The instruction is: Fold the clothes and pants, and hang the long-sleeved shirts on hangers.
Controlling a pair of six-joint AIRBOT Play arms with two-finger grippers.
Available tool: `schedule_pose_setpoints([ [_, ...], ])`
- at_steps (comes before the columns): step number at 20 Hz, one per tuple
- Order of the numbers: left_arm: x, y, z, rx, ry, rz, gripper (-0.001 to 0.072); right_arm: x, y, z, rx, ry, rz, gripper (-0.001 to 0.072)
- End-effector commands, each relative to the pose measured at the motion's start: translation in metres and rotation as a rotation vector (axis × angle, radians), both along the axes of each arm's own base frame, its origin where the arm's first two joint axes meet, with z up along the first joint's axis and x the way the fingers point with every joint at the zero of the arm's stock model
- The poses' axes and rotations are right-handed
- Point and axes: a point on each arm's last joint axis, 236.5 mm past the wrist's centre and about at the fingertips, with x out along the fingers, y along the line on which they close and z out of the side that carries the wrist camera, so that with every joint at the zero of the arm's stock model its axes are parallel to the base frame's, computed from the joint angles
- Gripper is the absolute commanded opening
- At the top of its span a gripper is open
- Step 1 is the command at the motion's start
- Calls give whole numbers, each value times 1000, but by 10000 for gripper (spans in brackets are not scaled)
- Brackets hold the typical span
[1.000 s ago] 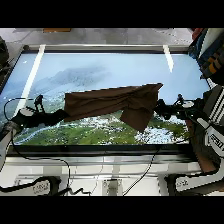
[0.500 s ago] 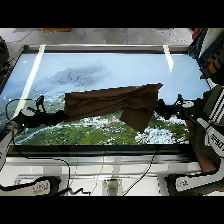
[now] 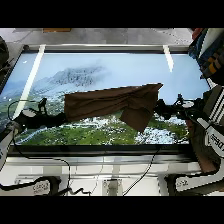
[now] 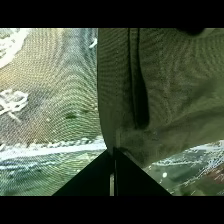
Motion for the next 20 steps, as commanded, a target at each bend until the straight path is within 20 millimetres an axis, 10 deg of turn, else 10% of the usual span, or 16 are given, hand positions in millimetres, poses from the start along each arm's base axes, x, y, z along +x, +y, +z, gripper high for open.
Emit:
schedule_pose_setpoints([
  [1, 15, 2, 18, 2, -50, -3, 15, -1, 4, 10, -14, -35, 64, 16],
  [6, 81, 16, 149, 73, -375, -20, 16, 3, 10, 95, -169, -214, 410, 15],
  [10, 101, 32, 304, 172, -720, 1, 15, 16, 7, 237, -322, -499, 447, 15],
  [15, 58, 49, 454, 298, -1069, 92, 15, -34, 15, 452, -566, -954, 391, 15],
  [20, -26, 61, 575, 426, -1418, 257, 15, -140, 36, 593, -745, -1294, 327, 15],
])
